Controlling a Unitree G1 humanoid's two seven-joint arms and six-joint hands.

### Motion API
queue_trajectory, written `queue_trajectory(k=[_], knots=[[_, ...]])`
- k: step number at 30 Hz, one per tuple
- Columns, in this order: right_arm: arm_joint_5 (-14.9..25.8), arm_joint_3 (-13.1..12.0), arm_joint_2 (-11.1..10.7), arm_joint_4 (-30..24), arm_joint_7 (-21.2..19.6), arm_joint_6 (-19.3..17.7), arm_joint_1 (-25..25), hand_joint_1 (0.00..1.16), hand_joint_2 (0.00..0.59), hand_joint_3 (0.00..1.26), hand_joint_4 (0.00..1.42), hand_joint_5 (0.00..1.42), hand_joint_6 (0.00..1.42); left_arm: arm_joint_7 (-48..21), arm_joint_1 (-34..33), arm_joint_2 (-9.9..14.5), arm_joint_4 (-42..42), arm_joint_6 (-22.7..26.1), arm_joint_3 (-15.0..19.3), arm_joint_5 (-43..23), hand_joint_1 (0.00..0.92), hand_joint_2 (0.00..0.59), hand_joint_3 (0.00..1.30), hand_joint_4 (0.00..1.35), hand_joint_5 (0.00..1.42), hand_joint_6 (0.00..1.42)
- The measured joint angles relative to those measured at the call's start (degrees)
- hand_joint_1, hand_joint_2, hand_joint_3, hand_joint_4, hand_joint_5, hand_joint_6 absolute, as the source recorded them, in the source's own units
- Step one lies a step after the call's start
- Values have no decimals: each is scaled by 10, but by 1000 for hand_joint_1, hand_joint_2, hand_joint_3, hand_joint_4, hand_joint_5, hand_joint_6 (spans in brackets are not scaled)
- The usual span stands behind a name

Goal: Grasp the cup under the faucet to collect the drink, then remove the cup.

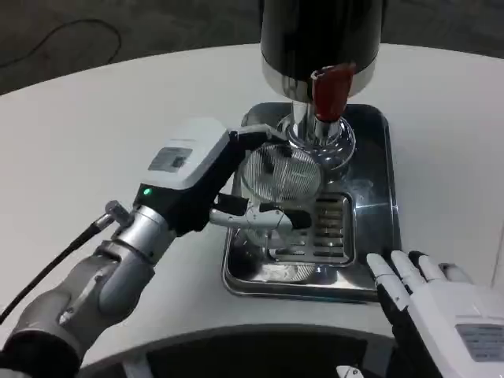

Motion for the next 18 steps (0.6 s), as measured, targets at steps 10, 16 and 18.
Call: queue_trajectory(k=[10,16,18], knots=[[12,-13,9,-2,0,-10,7,312,406,52,0,0,0,35,-45,-22,45,12,-24,1,501,154,1036,1255,1424,1424],[20,-24,13,-3,-7,-17,14,306,405,54,0,0,0,44,-56,-41,68,14,-40,1,501,155,1036,1255,1424,1424],[22,-28,14,-3,-7,-19,16,304,405,54,0,0,0,47,-60,-45,70,14,-45,1,501,155,1036,1255,1424,1424]])
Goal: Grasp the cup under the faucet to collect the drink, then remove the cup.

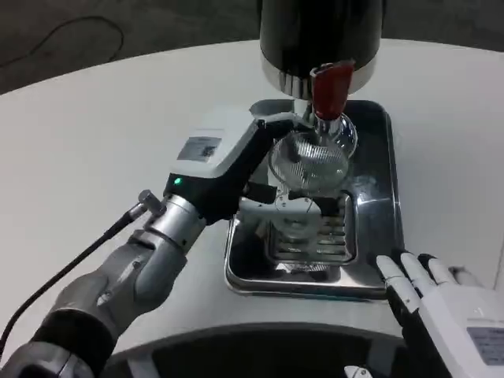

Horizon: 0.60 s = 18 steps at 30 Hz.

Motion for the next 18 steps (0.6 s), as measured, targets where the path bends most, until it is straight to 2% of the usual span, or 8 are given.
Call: queue_trajectory(k=[12,16,18], knots=[[12,-20,7,0,-7,-12,7,297,405,54,0,0,0,12,-14,-10,10,1,-22,0,500,156,1019,1231,1423,1424],[15,-23,8,0,-7,-12,5,296,405,54,0,0,0,13,-17,-9,12,3,-25,0,452,91,937,1089,1319,1422],[16,-23,8,0,-7,-12,4,296,405,54,0,0,0,16,-17,-9,12,8,-25,0,378,59,836,930,1184,1386]])
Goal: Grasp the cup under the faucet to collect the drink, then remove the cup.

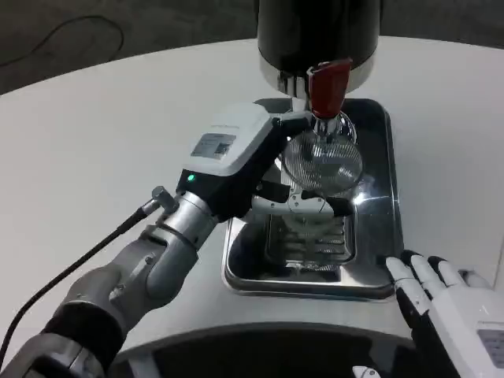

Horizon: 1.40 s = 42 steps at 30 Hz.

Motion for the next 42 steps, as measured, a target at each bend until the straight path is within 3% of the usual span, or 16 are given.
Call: queue_trajectory(k=[3,9,12,15,18,29,35,38,42], knots=[[3,0,0,0,1,0,-1,295,405,59,0,0,0,2,-1,3,0,5,0,0,291,62,770,808,1065,1322],[7,-1,-1,0,7,0,-3,298,409,63,0,0,0,11,-1,13,2,16,-1,4,218,69,719,645,906,1224],[9,-2,-1,0,8,0,-4,304,408,63,0,0,0,13,-1,14,3,19,-1,5,176,61,607,468,684,985],[11,-5,-3,1,9,0,-7,308,408,64,0,0,0,13,-1,14,8,19,-2,5,170,62,531,429,592,834],[16,-11,-5,2,11,1,-14,312,407,64,0,0,0,11,-7,14,17,20,-4,5,170,66,447,395,553,756],[33,-26,-10,4,21,8,-42,321,407,64,0,0,0,0,-15,7,32,14,-20,2,180,81,362,368,592,817],[37,-29,-9,4,25,9,-46,323,407,64,0,0,0,-11,-17,6,39,4,-21,-5,150,69,158,228,488,721],[37,-29,-9,6,27,10,-47,324,407,66,0,0,0,-17,-17,6,42,-1,-19,-7,131,62,128,172,447,676],[37,-29,-9,8,29,10,-49,325,407,70,0,0,0,-25,-18,6,44,-7,-16,-13,91,60,17,21,314,534]])
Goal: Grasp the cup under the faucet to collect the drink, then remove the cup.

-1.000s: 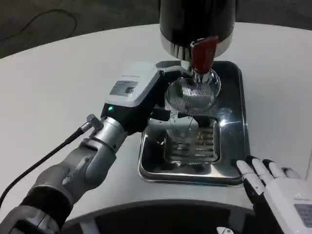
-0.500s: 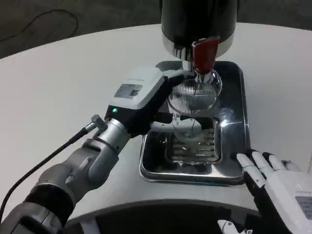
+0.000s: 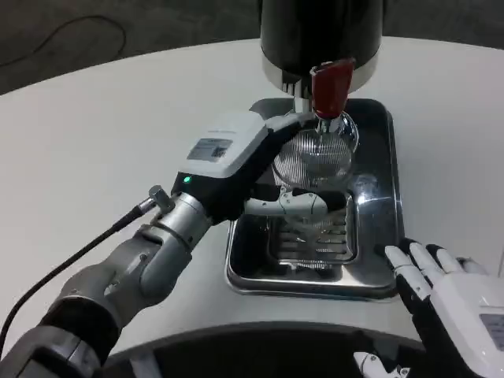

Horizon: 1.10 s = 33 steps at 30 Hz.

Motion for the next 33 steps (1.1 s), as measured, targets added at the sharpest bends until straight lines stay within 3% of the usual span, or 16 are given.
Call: queue_trajectory(k=[7,13,20,26,33], knots=[[0,5,-1,5,0,1,-2,326,407,73,0,0,0,-39,0,2,3,-13,12,-30,14,24,0,0,146,361],[0,11,-2,6,0,1,-3,327,407,73,0,0,0,-65,0,2,3,-25,24,-47,0,9,0,0,141,359],[0,13,-2,8,0,2,-4,327,407,73,0,0,0,-62,11,8,-24,-59,49,-62,0,2,0,0,242,433],[0,14,-2,8,0,3,-4,327,407,78,0,0,0,-42,51,17,-82,-92,75,-62,11,42,110,170,431,619],[1,15,-2,8,0,5,-3,328,407,82,0,0,0,-38,105,39,-170,-109,118,-84,11,47,145,211,463,643]])
